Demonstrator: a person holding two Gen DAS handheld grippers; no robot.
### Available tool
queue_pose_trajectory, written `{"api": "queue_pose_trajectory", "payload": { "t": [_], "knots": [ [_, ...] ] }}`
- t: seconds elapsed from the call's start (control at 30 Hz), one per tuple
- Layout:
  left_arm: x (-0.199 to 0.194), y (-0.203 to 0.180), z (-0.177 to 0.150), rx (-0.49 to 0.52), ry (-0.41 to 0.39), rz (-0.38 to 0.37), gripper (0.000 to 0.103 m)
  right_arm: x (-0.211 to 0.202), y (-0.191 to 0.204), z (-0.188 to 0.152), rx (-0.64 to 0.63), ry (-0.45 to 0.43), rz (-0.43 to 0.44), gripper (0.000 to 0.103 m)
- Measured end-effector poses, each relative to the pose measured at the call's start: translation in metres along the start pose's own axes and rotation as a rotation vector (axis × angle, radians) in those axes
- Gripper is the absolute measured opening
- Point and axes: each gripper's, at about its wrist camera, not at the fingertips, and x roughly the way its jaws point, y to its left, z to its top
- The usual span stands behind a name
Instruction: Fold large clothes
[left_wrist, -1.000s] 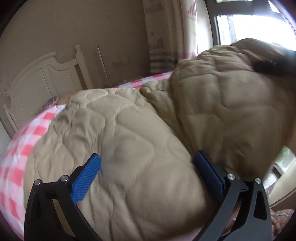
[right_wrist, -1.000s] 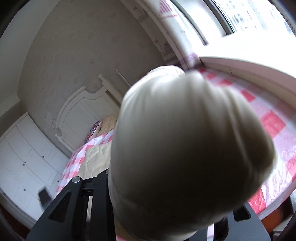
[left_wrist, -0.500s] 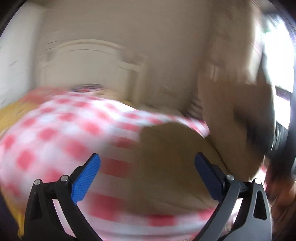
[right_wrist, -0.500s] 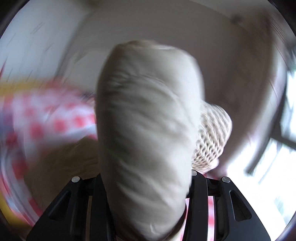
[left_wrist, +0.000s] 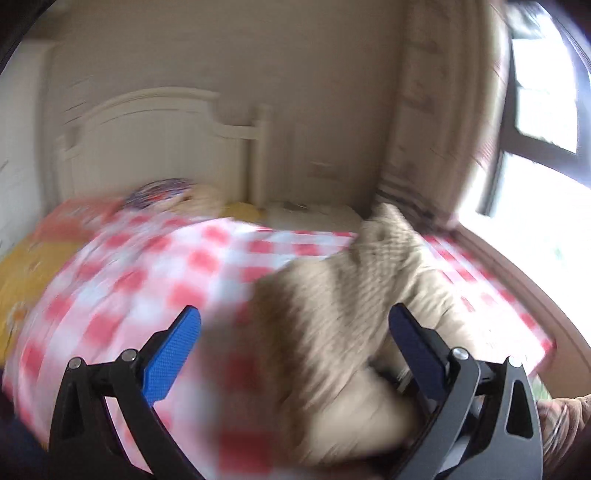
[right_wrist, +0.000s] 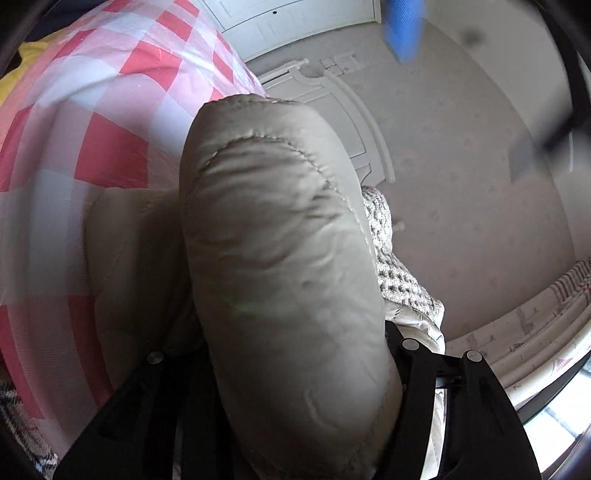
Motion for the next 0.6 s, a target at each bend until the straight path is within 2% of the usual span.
{"api": "queue_pose_trajectory", "payload": {
  "t": [0.07,0.13,0.17,0.2,0.23,0.27,0.3,0.37,0.4,0.43,0.47,0.57,0.6],
  "knots": [
    [0.040,-0.022,0.023,0.069,0.057,-0.022,0.101,0.006,0.002,0.002,0.006,-0.011,-0.002,0.060],
    [0.081,-0.035,0.032,0.095,0.149,-0.020,0.101,0.005,0.001,-0.001,0.009,-0.018,-0.007,0.060],
    [0.098,-0.037,0.032,0.100,0.184,-0.010,0.101,0.002,0.001,-0.002,0.008,-0.022,-0.011,0.061],
    [0.126,-0.035,0.026,0.117,0.233,0.033,0.101,0.003,-0.001,-0.005,0.005,-0.030,-0.014,0.063],
    [0.149,-0.028,0.017,0.107,0.290,0.057,0.101,0.003,-0.002,-0.010,0.003,-0.037,-0.013,0.066],
    [0.172,-0.017,0.003,0.046,0.356,0.007,0.101,-0.002,0.000,-0.013,-0.003,-0.041,-0.004,0.067],
    [0.183,-0.004,-0.010,-0.026,0.376,-0.045,0.101,-0.005,-0.001,-0.017,-0.013,-0.042,0.011,0.067],
    [0.190,0.020,-0.028,-0.166,0.358,-0.124,0.101,-0.014,-0.004,-0.027,-0.027,-0.051,0.041,0.069],
    [0.187,0.024,-0.030,-0.181,0.342,-0.125,0.101,-0.023,-0.011,-0.033,-0.006,-0.064,0.077,0.070],
    [0.183,0.023,-0.031,-0.172,0.325,-0.103,0.101,-0.030,-0.019,-0.038,0.027,-0.071,0.120,0.073],
    [0.176,0.016,-0.032,-0.127,0.298,-0.043,0.101,-0.038,-0.032,-0.043,0.083,-0.087,0.194,0.075],
    [0.167,-0.007,-0.031,-0.022,0.223,0.103,0.101,-0.061,-0.096,-0.065,0.375,-0.157,0.466,0.075],
    [0.167,-0.011,-0.029,-0.014,0.214,0.118,0.101,-0.063,-0.115,-0.074,0.453,-0.169,0.502,0.074]
  ]
}}
